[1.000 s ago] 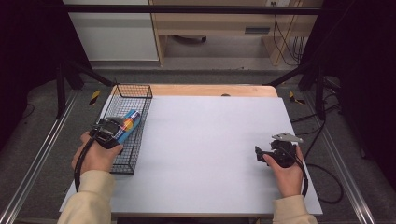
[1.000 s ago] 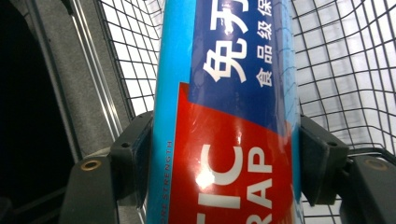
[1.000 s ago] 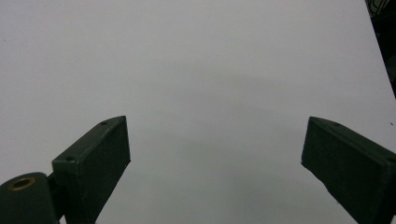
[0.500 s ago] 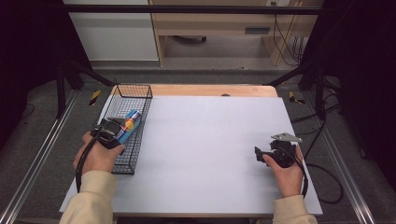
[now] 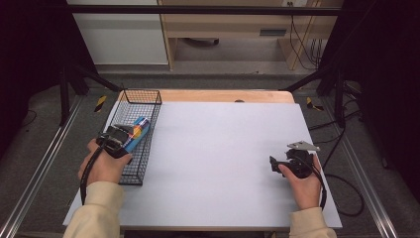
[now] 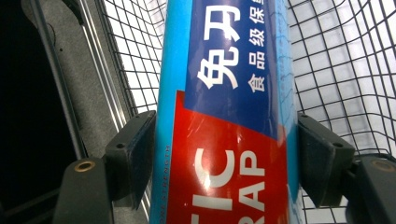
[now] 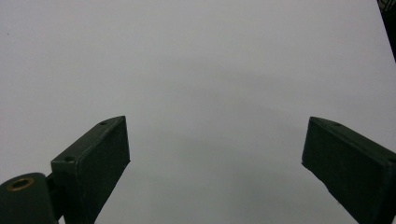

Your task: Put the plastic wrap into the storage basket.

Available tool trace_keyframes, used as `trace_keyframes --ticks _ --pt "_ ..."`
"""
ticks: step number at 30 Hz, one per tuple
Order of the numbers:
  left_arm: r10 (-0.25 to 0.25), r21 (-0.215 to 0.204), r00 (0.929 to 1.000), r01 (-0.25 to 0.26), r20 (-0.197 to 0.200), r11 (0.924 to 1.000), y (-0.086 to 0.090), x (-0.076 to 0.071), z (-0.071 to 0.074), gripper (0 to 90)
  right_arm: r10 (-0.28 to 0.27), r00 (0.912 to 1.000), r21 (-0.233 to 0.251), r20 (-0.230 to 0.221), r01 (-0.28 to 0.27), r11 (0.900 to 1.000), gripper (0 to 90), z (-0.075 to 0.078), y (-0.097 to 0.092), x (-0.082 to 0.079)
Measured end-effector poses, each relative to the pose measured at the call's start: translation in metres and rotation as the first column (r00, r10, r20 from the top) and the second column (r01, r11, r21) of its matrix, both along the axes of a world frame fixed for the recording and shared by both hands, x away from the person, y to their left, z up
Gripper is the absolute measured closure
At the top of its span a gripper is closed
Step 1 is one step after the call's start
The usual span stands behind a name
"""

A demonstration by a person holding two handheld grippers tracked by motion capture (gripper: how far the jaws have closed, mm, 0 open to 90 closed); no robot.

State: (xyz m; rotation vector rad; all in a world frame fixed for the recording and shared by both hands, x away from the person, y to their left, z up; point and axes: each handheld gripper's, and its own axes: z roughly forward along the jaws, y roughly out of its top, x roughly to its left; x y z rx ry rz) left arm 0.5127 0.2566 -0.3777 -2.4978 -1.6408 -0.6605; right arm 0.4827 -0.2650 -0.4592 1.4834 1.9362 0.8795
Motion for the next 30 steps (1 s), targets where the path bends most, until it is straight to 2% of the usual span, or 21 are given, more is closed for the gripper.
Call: trace_keyframes --ticks 10,17,21,27,28,30 --pt "-0.003 -0.006 0.9999 0.003 0.011 1.0 0.002 0.0 0.001 27.5 0.004 1.0 0.001 -0.003 -0.004 1.0 7.8 -0.0005 0.0003 0.0001" --pt "-0.001 -0.01 0.9997 0.001 0.026 0.9999 0.0039 0.0 0.0018 23.0 0.006 1.0 0.005 -0.008 -0.006 1.0 7.6 -0.0008 0.0004 0.0001" --pt "0.001 -0.019 0.9986 0.0 0.053 0.9998 0.005 -0.0018 0.0039 18.2 0.007 0.9999 0.005 -0.008 -0.006 1.0 7.6 -0.0009 0.0004 0.0" --pt "-0.025 -0.032 0.9956 0.028 0.09 0.9991 0.0028 -0.0056 0.0054 14.2 0.007 0.9999 0.005 -0.009 -0.007 1.0 7.6 -0.0009 0.0 0.0" --pt "-0.028 -0.048 0.9936 0.033 0.109 0.9983 0.0035 -0.0073 0.0064 14.0 0.005 1.0 0.006 -0.008 -0.005 1.0 7.6 -0.0008 -0.0005 -0.0001" --pt "-0.03 -0.063 0.9924 0.037 0.119 0.9973 0.0045 -0.0086 0.0076 13.6 0.003 1.0 0.007 -0.007 -0.002 1.0 7.6 -0.0009 -0.0008 -0.0002"
